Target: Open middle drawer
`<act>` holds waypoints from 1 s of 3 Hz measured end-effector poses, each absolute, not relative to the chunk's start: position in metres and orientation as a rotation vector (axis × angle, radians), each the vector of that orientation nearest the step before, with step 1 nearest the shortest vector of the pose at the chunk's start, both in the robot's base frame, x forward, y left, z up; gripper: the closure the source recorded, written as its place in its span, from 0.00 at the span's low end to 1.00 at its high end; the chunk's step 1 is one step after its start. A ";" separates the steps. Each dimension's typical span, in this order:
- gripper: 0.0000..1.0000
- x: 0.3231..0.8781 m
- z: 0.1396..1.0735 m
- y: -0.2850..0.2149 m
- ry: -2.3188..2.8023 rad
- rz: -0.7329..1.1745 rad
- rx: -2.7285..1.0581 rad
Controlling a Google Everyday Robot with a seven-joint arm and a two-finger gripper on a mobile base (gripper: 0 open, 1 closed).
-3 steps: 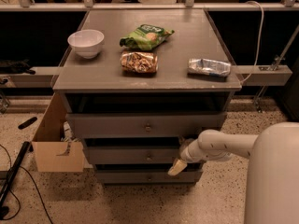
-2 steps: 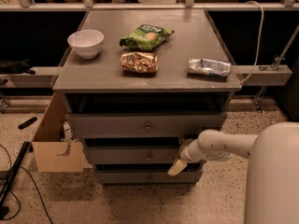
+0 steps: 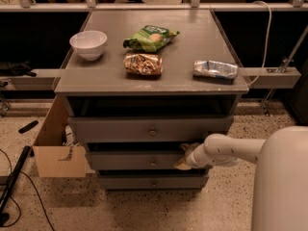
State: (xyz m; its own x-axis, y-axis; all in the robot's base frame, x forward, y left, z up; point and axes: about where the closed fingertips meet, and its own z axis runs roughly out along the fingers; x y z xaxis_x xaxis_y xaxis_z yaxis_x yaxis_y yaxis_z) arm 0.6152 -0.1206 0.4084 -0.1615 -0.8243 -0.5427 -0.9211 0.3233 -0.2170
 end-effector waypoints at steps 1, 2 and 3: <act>0.72 0.615 0.408 -0.121 2.015 0.218 -1.532; 0.96 0.615 0.408 -0.121 2.015 0.218 -1.532; 1.00 0.615 0.411 -0.121 2.015 0.218 -1.532</act>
Offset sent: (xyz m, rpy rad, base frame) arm 0.0000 0.0000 0.0000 0.0000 0.0000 0.0000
